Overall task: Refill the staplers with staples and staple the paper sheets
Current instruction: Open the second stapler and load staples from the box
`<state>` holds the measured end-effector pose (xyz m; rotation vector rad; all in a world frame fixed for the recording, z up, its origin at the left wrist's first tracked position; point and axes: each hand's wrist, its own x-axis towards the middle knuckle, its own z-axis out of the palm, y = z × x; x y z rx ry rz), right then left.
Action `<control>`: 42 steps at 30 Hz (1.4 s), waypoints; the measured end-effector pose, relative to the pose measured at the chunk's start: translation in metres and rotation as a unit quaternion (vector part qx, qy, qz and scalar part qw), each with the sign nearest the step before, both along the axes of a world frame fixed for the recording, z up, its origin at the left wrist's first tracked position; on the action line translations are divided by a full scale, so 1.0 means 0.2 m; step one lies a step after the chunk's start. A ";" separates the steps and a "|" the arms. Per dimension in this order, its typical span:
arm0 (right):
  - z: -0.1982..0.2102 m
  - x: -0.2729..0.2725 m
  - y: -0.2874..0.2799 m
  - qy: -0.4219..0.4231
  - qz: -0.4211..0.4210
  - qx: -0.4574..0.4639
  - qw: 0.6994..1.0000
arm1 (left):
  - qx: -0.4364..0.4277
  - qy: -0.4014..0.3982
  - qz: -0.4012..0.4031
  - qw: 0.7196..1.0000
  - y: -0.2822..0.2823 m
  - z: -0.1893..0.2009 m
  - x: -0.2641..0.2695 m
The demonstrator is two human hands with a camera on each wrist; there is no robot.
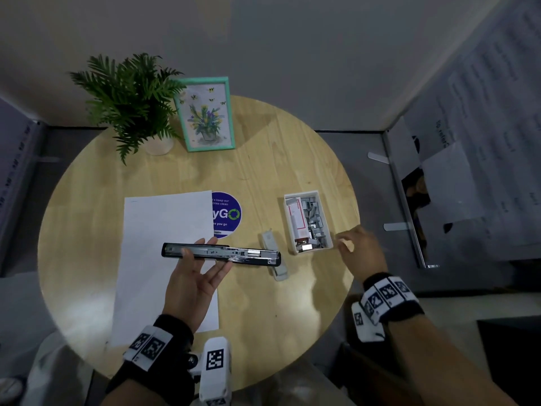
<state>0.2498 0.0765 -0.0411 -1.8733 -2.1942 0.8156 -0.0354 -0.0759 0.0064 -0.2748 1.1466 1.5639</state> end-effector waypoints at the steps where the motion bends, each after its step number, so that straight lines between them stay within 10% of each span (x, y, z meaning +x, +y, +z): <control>1: -0.01 0.00 0.04 -0.026 0.011 0.000 1.000 | 0.000 0.003 -0.001 1.000 0.00 0.00 0.00; 9: -0.06 -0.22 0.18 -0.205 0.136 -0.021 0.969 | -0.002 0.016 -0.008 1.000 0.05 -0.02 -0.01; 24: -0.08 -0.29 0.15 -0.276 0.124 -0.056 0.951 | 0.001 0.017 -0.014 1.000 0.06 -0.04 -0.03; 42: -0.07 -0.21 0.15 -0.163 0.111 -0.024 0.980 | 0.001 0.022 -0.016 1.000 0.10 -0.06 -0.01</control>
